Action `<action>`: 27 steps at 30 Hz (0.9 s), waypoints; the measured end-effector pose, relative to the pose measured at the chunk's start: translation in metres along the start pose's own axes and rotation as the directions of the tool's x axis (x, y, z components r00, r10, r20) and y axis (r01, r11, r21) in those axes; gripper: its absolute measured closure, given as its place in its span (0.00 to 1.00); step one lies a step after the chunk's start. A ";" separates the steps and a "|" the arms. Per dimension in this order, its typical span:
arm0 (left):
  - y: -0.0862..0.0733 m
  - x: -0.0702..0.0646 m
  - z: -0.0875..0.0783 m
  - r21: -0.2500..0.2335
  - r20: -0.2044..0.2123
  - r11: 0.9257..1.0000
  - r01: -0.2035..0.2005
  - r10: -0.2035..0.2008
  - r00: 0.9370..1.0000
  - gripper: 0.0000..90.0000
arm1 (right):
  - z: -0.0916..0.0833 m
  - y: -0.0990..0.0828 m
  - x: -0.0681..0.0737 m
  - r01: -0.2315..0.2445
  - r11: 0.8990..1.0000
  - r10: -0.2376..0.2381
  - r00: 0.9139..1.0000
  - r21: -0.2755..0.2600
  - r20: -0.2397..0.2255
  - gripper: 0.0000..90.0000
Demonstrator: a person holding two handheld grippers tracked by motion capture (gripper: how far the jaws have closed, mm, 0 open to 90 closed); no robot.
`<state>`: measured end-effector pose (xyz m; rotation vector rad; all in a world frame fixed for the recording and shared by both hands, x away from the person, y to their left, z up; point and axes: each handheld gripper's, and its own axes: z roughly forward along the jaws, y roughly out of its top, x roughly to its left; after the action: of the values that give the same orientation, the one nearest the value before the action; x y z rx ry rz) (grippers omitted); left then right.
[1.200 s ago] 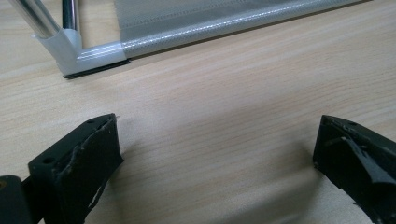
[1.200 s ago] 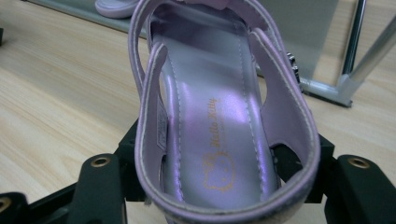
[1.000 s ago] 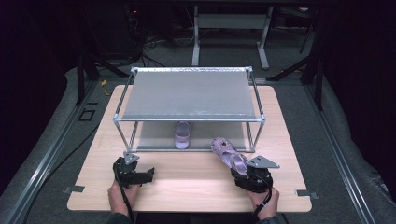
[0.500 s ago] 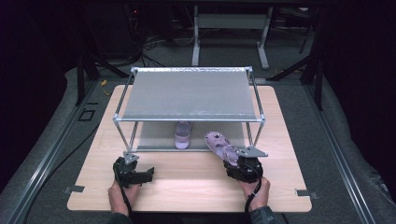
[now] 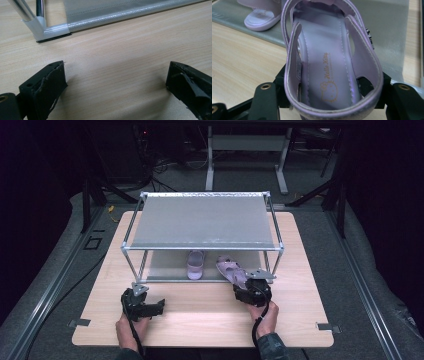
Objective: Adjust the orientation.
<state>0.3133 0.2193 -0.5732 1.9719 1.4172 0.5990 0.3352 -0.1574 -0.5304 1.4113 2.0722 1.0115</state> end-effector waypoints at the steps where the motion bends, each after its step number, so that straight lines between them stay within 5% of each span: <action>1: 0.000 0.000 0.000 -0.001 -0.001 1.000 0.000 0.000 1.000 0.03 | 0.002 0.002 0.001 0.002 1.000 -0.002 1.000 -0.001 -0.014 0.41; 27: 0.000 0.000 0.000 -0.005 0.001 1.000 0.001 -0.001 1.000 0.05 | 0.048 0.032 0.017 -0.050 0.998 0.049 0.998 0.046 0.029 0.41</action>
<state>0.3129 0.2194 -0.5732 1.9672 1.4148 0.6006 0.3811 -0.1191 -0.5359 1.4979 2.0627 0.9630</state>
